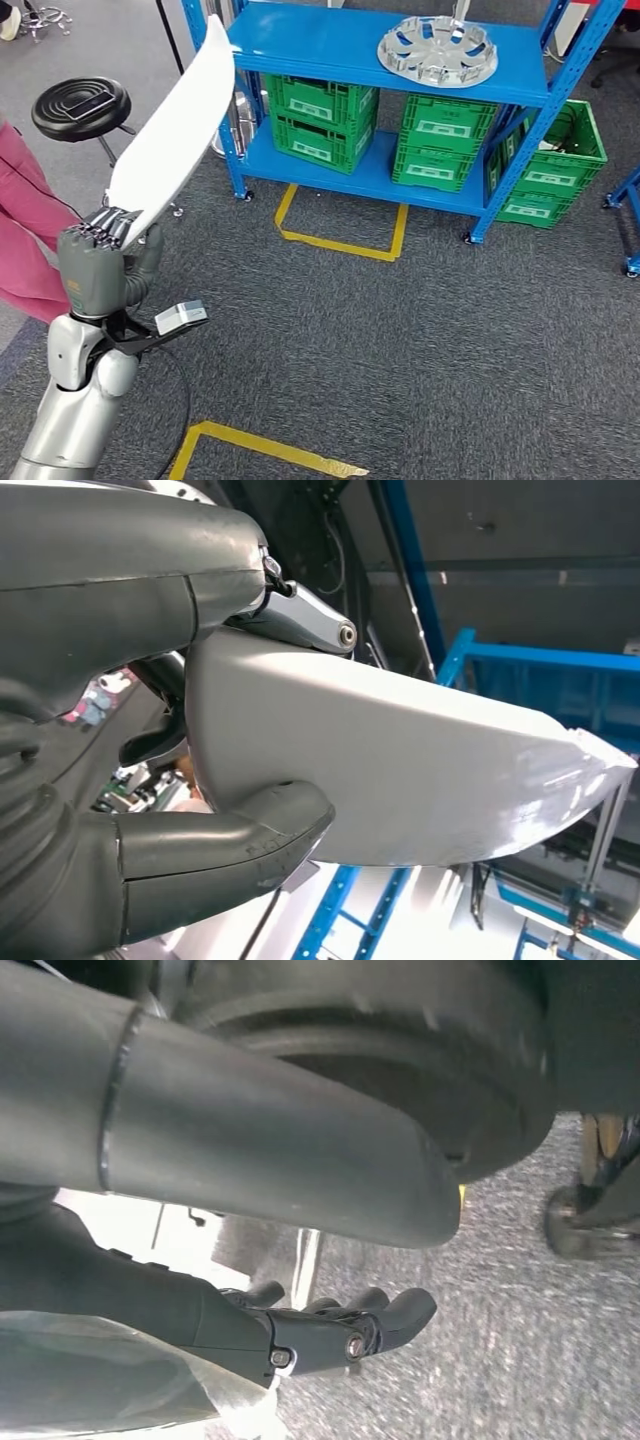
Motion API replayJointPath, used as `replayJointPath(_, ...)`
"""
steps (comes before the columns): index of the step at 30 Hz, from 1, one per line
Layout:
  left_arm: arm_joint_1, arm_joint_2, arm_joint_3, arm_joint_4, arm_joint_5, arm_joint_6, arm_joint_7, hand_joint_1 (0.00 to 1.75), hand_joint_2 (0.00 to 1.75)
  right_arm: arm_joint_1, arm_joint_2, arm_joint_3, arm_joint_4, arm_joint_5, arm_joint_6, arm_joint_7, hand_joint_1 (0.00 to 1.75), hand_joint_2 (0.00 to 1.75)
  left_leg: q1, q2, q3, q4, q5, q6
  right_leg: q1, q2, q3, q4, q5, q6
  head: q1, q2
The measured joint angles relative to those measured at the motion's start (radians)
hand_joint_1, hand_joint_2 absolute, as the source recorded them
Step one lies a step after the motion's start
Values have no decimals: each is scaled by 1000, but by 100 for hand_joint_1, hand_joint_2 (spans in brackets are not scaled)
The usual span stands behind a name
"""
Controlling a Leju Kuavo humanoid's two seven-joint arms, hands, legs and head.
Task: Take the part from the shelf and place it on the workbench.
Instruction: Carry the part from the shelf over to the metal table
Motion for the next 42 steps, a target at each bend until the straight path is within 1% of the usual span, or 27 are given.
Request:
replayJointPath(1, 1, 0, 1, 0, 0, 0, 0, 175, 175, 1, 0, 0, 0, 0, 0, 0, 0, 0, 1, 0, -2, 1, 1, -1, -4, 1, -30, 61, -18, 5, 0, 0)
replayJointPath(2, 3, 0, 1, 0, 0, 0, 0, 175, 175, 2, 0, 0, 0, 0, -1, -1, 0, 0, 2, 0, -3, 2, 2, -2, -8, 1, -48, 92, -19, 10, 0, 0)
replayJointPath(3, 4, 0, 2, 0, 1, 0, 0, 175, 175, 3, 0, 0, 0, -1, -1, -2, 0, 0, 4, 0, -4, 4, 2, -4, -12, 1, -48, 86, 0, 15, 0, 0)
replayJointPath(6, 2, 0, 2, 0, 2, 0, 0, 175, 175, 2, 0, -1, 0, -3, -2, -11, 0, 0, 11, -3, -7, 17, 0, -19, -22, 2, 29, -92, 103, 29, 2, 0)
replayJointPath(7, 1, 1, 2, 0, 2, 0, 0, 175, 175, 1, 0, -1, 0, -3, -3, -15, 0, 0, 10, -4, -12, 23, 0, -26, -23, 3, 52, -140, 118, 28, 2, 0)
replayJointPath(9, -3, 3, 2, 0, 3, 0, 1, 175, 175, 0, 1, -2, 0, -3, -7, -20, 0, 0, 7, -6, -22, 33, -1, -32, -23, 5, 65, -173, 118, 21, 2, 0)
replayJointPath(11, -5, 4, 2, 1, 3, 0, 3, 175, 175, 1, 1, -2, 0, -1, -11, -23, 0, 0, 7, -6, -27, 35, 1, -18, -23, 5, 63, -174, 120, 14, 1, 0)
replayJointPath(14, -10, 9, 2, 1, 3, 0, 9, 175, 175, 2, 5, -2, 0, 5, -18, -23, 0, 0, 4, -6, -27, 30, 12, -2, -32, 4, 64, -185, 133, 19, -2, 0)
replayJointPath(16, -15, 14, 3, 0, 4, 0, 13, 175, 175, 1, 8, -2, 0, 9, -23, -23, 0, 0, -1, -4, 2, -29, 42, 5, -32, 4, 74, -209, 145, 22, -10, 0)
replayJointPath(18, -21, 15, 4, 1, 4, 0, 14, 175, 175, 0, 9, -2, 0, 12, -25, -23, 0, 0, 6, 0, 41, -110, 78, 13, -26, 5, 62, -189, 122, 21, -13, 0)
replayJointPath(20, -24, 13, 4, 4, 4, 0, 15, 175, 175, -1, 9, -2, 0, 13, -26, -23, 0, 0, 21, 3, 49, -137, 92, 4, -30, 5, 3, -79, 65, 29, -9, 0)
replayJointPath(22, -22, 12, 4, 7, 4, 0, 15, 175, 175, -1, 8, -2, 0, 14, -27, -22, 0, 0, 35, -2, 38, -128, 92, -15, -40, 5, -45, 9, 43, 45, -8, 0)
replayJointPath(23, -21, 12, 4, 8, 4, 0, 15, 175, 175, -1, 8, -2, 0, 15, -27, -22, 0, 0, 45, -7, 30, -117, 89, -28, -47, 4, -44, 2, 58, 55, -8, 0)
replayJointPath(24, -21, 12, 4, 9, 5, 0, 15, 175, 175, 0, 8, -2, 0, 16, -27, -22, 0, 0, 56, -14, 19, -99, 84, -43, -55, 6, -21, -42, 88, 67, -8, 0)
replayJointPath(25, -20, 12, 3, 10, 5, 0, 15, 175, 175, 0, 7, -2, 0, 17, -27, -22, 0, 0, 67, -22, 5, -75, 76, -59, -63, 19, 9, -98, 108, 82, -8, 0)
replayJointPath(26, -21, 12, 3, 10, 7, 0, 14, 175, 175, 1, 8, -2, 0, 18, -26, -21, 0, 0, 74, -30, -10, -49, 66, -75, -66, 38, 33, -141, 120, 89, -6, 0)
replayJointPath(27, -20, 11, 3, 10, 8, 0, 13, 175, 175, 1, 7, -2, 0, 19, -25, -22, 0, 0, 80, -36, -21, -27, 56, -89, -65, 52, 50, -166, 122, 83, -13, 0)
replayJointPath(28, -19, 10, 3, 10, 10, 0, 11, 175, 175, 1, 6, -2, 0, 19, -24, -22, 0, 0, 85, -41, -26, -19, 51, -99, -58, 62, 56, -171, 114, 70, -24, 0)
replayJointPath(30, -18, 9, 3, 11, 15, 0, 5, 175, 175, -1, 4, -2, 0, 21, -23, -23, 0, 0, 93, -50, -20, -35, 61, -121, -40, 51, 64, -176, 121, 28, -44, 0)
replayJointPath(31, -17, 9, 6, 11, 17, 0, 2, 175, 175, -3, 4, -2, 0, 21, -23, -23, 0, 0, 97, -50, -20, -40, 66, -129, -37, 42, 69, -185, 130, 13, -47, 0)
replayJointPath(32, -16, 10, 9, 11, 18, 0, 0, 175, 175, -3, 3, -2, 0, 21, -23, -23, 0, 0, 96, -43, -30, -25, 56, -133, -37, 32, 72, -193, 140, 0, -47, 0)
replayJointPath(34, -15, 12, 15, 12, 21, 0, -1, 175, 175, -1, 3, -2, 0, 21, -22, -25, 0, 0, 89, -26, -78, 79, -11, -121, -41, 4, 71, -205, 156, -16, -50, 0)
replayJointPath(36, -12, 13, 17, 14, 23, 0, -2, 175, 175, 2, 3, -2, 0, 21, -21, -26, 0, 0, 80, -20, -133, 224, -88, -110, -38, -23, 66, -207, 161, -18, -52, 0)
replayJointPath(37, -9, 14, 19, 15, 24, 0, -2, 175, 175, 2, 3, -2, 0, 21, -21, -27, 0, 0, 79, -20, -144, 265, -104, -107, -37, -36, 64, -207, 163, -16, -51, 0)
replayJointPath(38, -6, 14, 20, 16, 24, 0, -2, 175, 175, 2, 3, -2, 0, 21, -20, -27, 0, 0, 78, -18, -135, 267, -100, -106, -37, -49, 62, -206, 163, -12, -51, 0)
replayJointPath(40, -4, 15, 22, 17, 25, 0, -4, 175, 175, 1, 3, -2, 0, 20, -18, -30, 0, 0, 82, 7, -65, 164, -56, -108, -41, -71, 61, -201, 161, 3, -51, 0)
replayJointPath(42, -4, 14, 22, 18, 25, 0, -6, 175, 175, 0, 0, -2, 0, 20, -17, -31, 0, 0, 79, 45, -7, 63, -25, -110, -41, -88, 54, -190, 151, 27, -49, 0)
